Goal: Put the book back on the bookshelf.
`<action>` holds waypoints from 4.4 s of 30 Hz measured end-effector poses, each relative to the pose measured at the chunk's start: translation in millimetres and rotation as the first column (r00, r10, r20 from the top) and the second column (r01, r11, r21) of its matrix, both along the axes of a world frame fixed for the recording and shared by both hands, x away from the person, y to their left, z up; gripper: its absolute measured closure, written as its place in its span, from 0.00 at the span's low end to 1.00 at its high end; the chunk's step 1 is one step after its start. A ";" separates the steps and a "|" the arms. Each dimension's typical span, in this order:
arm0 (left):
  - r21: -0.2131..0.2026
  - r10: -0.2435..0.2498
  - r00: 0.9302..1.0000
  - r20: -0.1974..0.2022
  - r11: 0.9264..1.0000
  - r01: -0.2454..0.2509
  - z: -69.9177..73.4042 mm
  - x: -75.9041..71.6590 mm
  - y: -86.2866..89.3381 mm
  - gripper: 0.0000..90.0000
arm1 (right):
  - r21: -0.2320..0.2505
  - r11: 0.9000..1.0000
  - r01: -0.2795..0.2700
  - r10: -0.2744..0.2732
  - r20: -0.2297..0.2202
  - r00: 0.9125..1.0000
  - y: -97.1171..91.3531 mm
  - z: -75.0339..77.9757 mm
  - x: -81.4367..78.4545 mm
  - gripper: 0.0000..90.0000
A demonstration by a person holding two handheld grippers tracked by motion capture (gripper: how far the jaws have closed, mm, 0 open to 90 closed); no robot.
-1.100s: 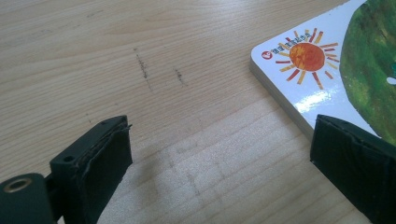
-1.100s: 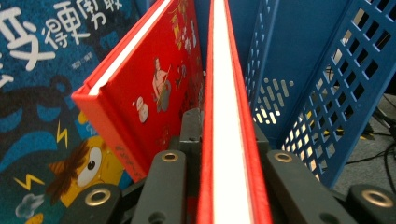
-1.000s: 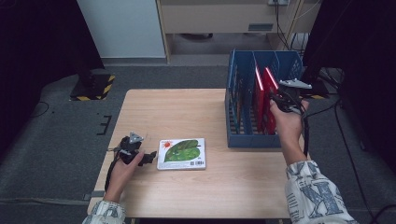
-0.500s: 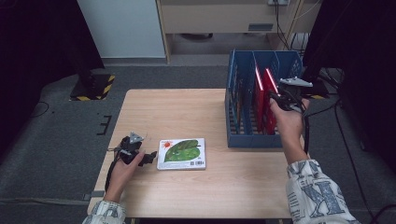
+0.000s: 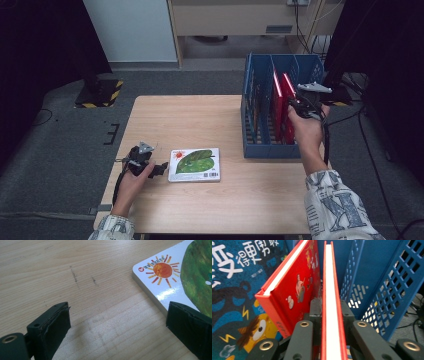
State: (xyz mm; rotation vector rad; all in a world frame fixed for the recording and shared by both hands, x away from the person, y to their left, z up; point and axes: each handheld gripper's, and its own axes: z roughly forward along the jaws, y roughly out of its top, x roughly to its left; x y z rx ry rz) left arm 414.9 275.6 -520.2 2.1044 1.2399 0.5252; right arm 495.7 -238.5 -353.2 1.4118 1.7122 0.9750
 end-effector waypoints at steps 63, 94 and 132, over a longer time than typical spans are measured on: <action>-0.011 -0.005 1.000 -0.002 1.000 0.005 0.1 -0.5 -0.5 0.06 | -0.009 0.999 0.037 -0.037 0.013 0.999 5.3 -0.3 59.0 0.87; -0.006 -0.008 1.000 -0.001 1.000 0.008 0.7 -0.7 -1.5 0.06 | -0.008 1.000 -0.029 0.029 0.024 0.999 6.7 3.2 33.8 0.76; -0.003 -0.001 1.000 -0.001 1.000 0.001 1.0 -1.2 -0.3 0.06 | 0.001 0.994 -0.107 0.106 0.030 0.994 2.2 -9.8 -28.9 0.61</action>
